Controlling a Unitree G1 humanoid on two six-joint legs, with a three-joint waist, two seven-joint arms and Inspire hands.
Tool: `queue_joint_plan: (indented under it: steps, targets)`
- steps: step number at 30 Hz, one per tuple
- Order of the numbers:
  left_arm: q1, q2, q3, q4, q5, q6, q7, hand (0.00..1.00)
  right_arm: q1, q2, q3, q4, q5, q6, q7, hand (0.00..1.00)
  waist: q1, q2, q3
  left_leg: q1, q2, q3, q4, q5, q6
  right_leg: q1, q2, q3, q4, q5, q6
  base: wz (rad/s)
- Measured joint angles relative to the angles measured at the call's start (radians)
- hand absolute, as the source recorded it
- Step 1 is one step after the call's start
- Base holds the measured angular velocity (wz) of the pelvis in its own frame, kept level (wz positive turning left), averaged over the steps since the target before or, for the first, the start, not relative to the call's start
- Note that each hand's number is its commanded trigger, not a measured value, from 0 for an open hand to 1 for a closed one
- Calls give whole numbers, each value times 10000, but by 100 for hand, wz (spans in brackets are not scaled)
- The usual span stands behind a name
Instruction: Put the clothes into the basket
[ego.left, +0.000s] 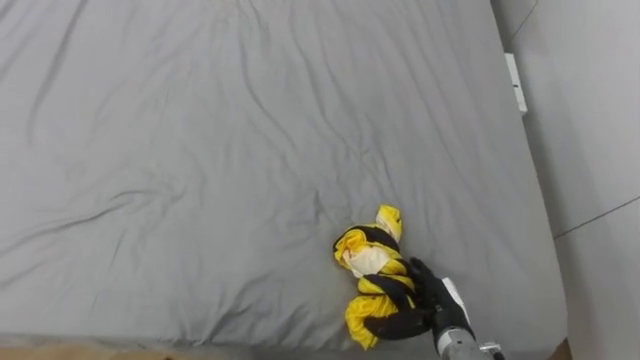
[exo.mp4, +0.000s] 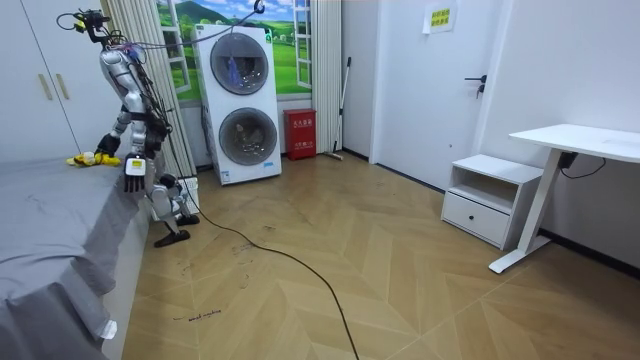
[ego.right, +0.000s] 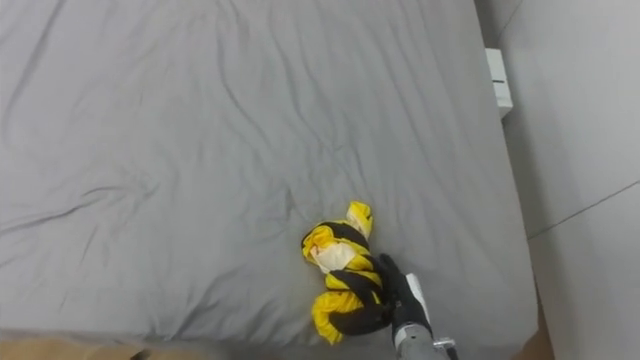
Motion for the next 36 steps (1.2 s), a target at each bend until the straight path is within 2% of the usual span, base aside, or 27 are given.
queue_joint_plan:
  steps: [1,4,10,14,17,24,33,36]
  targets:
    - [0,-18,-13,0,-1,-2,-5,0,-66,-15,-1,0,91,-2,-169,100,10,47,-24,-87,-8,-52,7,7,-8,-57,1,-56,8,1,-1,9]
    - [39,-29,-37,-11,-227,-12,-21,0,-100,-8,-46,1,-35,-3,-502,100,7,106,-15,-126,-11,-119,-11,33,-26,-71,-12,-253,17,5,-4,8]
    - [87,-64,-81,-35,-353,-12,-50,0,-225,2,-287,-86,-44,123,-941,100,26,219,-54,-138,-48,-129,-239,177,-35,-163,-34,-272,20,6,-6,1]
    - [86,-88,-212,-20,-379,-6,-78,0,-326,-137,-310,12,-32,303,-1167,100,309,352,-65,-109,-55,-145,-389,271,-57,-199,-39,-297,20,13,-19,1]
    - [88,-89,-218,-19,-393,41,-79,0,-412,-145,-304,210,-20,324,-1194,100,362,381,-62,-87,-78,-234,-542,371,-85,-221,-49,-386,18,17,-24,8]
    - [95,-81,-227,-75,-766,154,105,0,-457,-142,-318,369,411,337,-1308,100,360,351,-53,-111,-129,-296,-560,392,-68,-227,-88,-420,17,15,-24,2]
    - [228,-25,-168,-248,-764,107,118,0,-354,-169,-333,372,873,321,-1353,100,306,151,-78,-43,-228,-315,-564,433,1,-66,-161,-487,-142,6,23,2]
    - [286,-23,-89,-292,-762,112,112,0,-167,-172,-332,296,1021,330,-1201,100,274,111,-65,203,-192,-99,-598,429,8,134,-169,-426,-126,7,25,-3]
